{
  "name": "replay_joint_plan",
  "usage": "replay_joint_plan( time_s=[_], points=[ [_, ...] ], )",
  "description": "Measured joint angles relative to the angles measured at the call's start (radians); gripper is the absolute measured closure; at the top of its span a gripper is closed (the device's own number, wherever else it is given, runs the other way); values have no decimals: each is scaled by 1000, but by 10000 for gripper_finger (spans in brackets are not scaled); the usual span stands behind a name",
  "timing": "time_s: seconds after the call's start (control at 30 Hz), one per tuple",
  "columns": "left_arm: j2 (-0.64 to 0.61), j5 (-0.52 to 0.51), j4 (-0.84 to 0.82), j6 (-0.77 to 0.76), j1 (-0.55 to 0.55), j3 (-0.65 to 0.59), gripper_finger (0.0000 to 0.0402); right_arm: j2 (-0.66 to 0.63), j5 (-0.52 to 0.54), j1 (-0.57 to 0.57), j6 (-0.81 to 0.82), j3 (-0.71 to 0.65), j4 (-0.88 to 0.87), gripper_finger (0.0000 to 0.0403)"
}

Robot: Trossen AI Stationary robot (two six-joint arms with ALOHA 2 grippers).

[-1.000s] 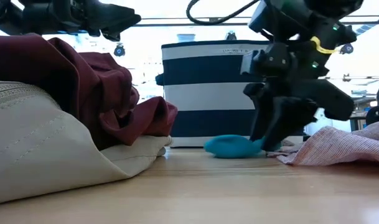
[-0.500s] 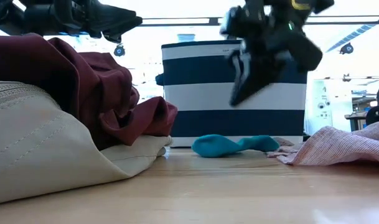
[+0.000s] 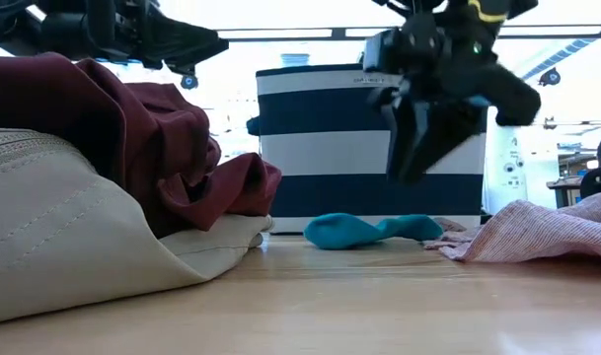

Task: Sort clothes
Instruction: Put the blue sock into the laundry bin

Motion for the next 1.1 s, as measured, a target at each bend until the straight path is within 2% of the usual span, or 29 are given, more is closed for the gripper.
replay_joint_plan(
  time_s=[0.2,0.3,0.4,0.53,0.7,0.73,0.97,1.1],
  points=[
    [22,0,15,0,0,0,251,63,53,0,-68,-13,20,225],
    [25,0,18,0,0,0,251,103,68,0,-107,-13,32,214],
    [25,0,17,-9,0,0,251,138,145,0,-117,-13,50,218],
    [23,0,10,-12,0,0,251,164,158,-15,-123,-13,49,260],
    [21,0,10,-24,0,0,251,160,155,-34,-160,-8,42,377],
    [21,0,10,-28,0,0,251,153,148,-39,-168,-2,35,389],
    [19,1,25,-52,0,0,251,53,79,-46,-162,97,-49,400],
    [18,1,25,-53,0,0,251,-35,79,-46,-153,174,-99,402]
  ],
)
